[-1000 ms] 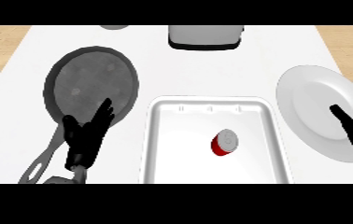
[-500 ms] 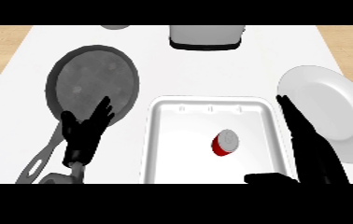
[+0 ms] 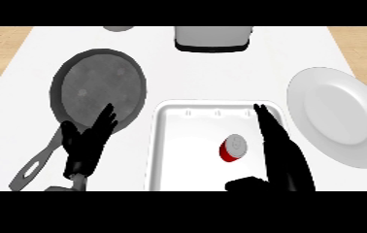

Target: Pick the can from the tray and place it in the plate

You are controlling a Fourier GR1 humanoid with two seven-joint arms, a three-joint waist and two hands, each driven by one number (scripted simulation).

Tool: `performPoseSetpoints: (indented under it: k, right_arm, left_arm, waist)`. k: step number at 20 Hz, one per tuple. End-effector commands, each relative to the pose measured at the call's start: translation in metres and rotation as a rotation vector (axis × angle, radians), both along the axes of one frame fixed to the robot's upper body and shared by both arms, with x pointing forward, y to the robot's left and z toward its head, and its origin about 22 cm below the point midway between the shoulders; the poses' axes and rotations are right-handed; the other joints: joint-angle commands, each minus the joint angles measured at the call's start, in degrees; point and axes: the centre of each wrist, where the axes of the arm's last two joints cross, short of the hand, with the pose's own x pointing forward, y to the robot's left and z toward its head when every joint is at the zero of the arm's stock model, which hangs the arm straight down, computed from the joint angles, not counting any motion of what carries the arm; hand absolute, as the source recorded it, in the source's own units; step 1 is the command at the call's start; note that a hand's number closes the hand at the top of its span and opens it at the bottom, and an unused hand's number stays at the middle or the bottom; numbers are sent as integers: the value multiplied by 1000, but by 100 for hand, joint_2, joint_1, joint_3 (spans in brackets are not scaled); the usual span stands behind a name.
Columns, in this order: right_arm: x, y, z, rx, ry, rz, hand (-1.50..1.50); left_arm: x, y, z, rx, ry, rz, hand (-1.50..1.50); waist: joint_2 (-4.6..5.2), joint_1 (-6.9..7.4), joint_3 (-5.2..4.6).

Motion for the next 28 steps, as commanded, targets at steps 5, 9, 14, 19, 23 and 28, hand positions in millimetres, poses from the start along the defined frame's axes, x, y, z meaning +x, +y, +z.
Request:
performPoseSetpoints:
  k: [5,9,14,19,23,28]
  right_arm:
    - [-9,39,-10,-44,51,-35,-150]
    - [14,33,-37,-122,88,-65,-150]
    - [19,20,-29,-136,99,-90,-150]
    - [38,34,-59,-131,143,-71,-150]
    - [30,38,-62,-139,172,-45,-150]
    - [33,30,-83,-226,202,66,150]
  left_arm:
    - [-5,-8,-1,-1,20,8,0]
    - [-4,1,5,-2,9,4,0]
    - [-7,3,-22,12,10,28,0]
    - [-10,4,-9,11,19,6,0]
    - [1,10,1,9,-7,-2,0]
    - [1,14,-13,-4,17,0,0]
  waist:
    - [3,-10,-9]
    - [9,1,-8]
    - [8,-20,-9]
    - [11,3,-8]
    - [8,-9,-8]
    - [11,-13,-9]
